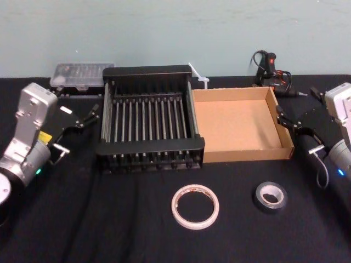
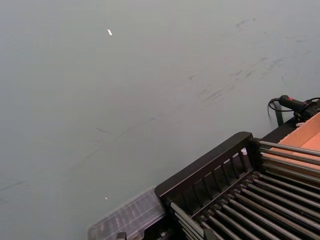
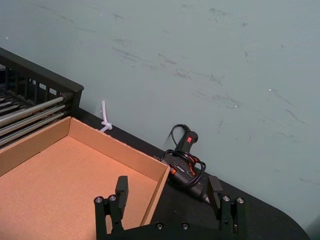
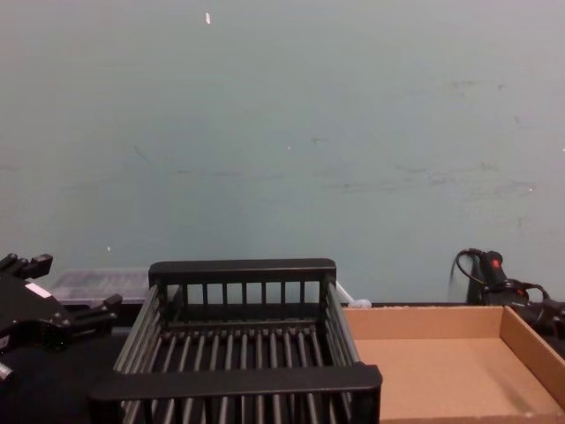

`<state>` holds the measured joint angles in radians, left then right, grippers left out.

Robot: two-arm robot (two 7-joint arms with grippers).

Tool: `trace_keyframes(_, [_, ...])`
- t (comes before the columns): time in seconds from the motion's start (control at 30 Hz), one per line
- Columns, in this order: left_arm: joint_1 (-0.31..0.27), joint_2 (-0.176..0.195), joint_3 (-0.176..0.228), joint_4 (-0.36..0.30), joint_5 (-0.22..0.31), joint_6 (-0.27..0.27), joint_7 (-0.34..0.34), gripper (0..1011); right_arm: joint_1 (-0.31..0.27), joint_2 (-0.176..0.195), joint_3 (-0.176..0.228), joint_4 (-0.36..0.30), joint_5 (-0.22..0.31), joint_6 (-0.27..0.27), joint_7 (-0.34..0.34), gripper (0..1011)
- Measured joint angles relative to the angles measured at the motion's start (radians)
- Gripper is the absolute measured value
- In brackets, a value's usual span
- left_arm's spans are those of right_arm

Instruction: Pick up the white tape and place it into the black box , Pick up the silver tape and place it into the brown box.

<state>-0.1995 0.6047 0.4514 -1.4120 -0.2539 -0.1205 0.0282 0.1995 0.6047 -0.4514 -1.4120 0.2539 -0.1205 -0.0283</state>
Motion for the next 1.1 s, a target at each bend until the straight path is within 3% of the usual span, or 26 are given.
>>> trace_keyframes(1.1, [0.000, 0.000, 0.000, 0.000, 0.000, 0.000, 0.000, 1001, 0.000, 0.000, 0.000, 0.000, 0.000, 0.000, 0.000, 1002])
